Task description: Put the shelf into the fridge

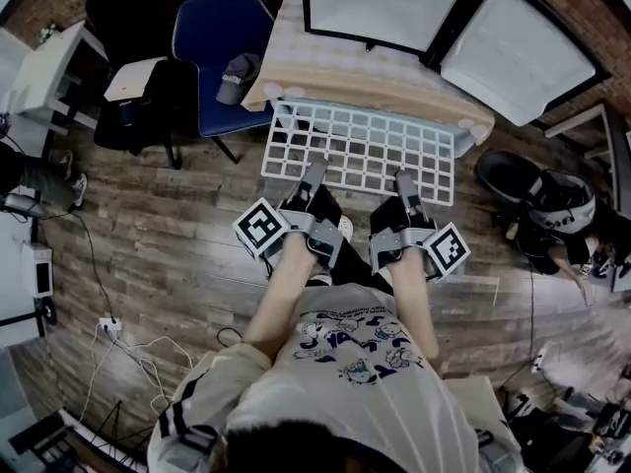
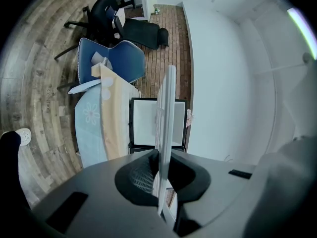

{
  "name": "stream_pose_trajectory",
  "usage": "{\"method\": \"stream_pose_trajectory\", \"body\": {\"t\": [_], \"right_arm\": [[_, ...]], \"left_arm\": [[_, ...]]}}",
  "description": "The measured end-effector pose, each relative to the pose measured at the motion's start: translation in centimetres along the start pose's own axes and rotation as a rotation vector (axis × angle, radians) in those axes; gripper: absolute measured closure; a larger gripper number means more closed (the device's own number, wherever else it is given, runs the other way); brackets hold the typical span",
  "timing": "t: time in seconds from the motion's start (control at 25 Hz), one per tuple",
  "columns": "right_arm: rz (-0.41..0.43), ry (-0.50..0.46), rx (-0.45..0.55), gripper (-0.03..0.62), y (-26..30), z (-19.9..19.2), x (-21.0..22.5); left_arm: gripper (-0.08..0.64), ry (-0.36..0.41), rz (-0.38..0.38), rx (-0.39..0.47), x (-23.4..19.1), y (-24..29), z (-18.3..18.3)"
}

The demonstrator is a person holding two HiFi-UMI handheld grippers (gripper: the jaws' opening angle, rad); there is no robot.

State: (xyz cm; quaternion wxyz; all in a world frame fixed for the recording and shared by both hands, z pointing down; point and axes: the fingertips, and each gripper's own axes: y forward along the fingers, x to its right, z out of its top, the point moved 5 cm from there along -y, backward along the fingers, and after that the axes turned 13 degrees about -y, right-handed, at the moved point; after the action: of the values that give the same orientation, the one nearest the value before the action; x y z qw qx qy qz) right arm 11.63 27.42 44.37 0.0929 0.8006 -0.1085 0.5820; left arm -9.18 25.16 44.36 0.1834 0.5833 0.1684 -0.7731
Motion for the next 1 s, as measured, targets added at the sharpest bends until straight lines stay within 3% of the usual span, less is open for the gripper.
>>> {"method": "stream_pose_trajectory", "body": {"t": [0.52, 1.0], "right_arm": [[0.004, 0.002, -0.036, 0.541, 11.3, 6.3, 1.2], [0.013, 0.001, -0.061, 0.541, 17.1, 8.8, 2.1]], "left_arm": [[0.522, 0.011, 0.014, 0.035, 0.8, 11.8, 3.2], [0.522, -0.005, -0.013, 0.056, 1.2, 17.4, 5.0]]}}
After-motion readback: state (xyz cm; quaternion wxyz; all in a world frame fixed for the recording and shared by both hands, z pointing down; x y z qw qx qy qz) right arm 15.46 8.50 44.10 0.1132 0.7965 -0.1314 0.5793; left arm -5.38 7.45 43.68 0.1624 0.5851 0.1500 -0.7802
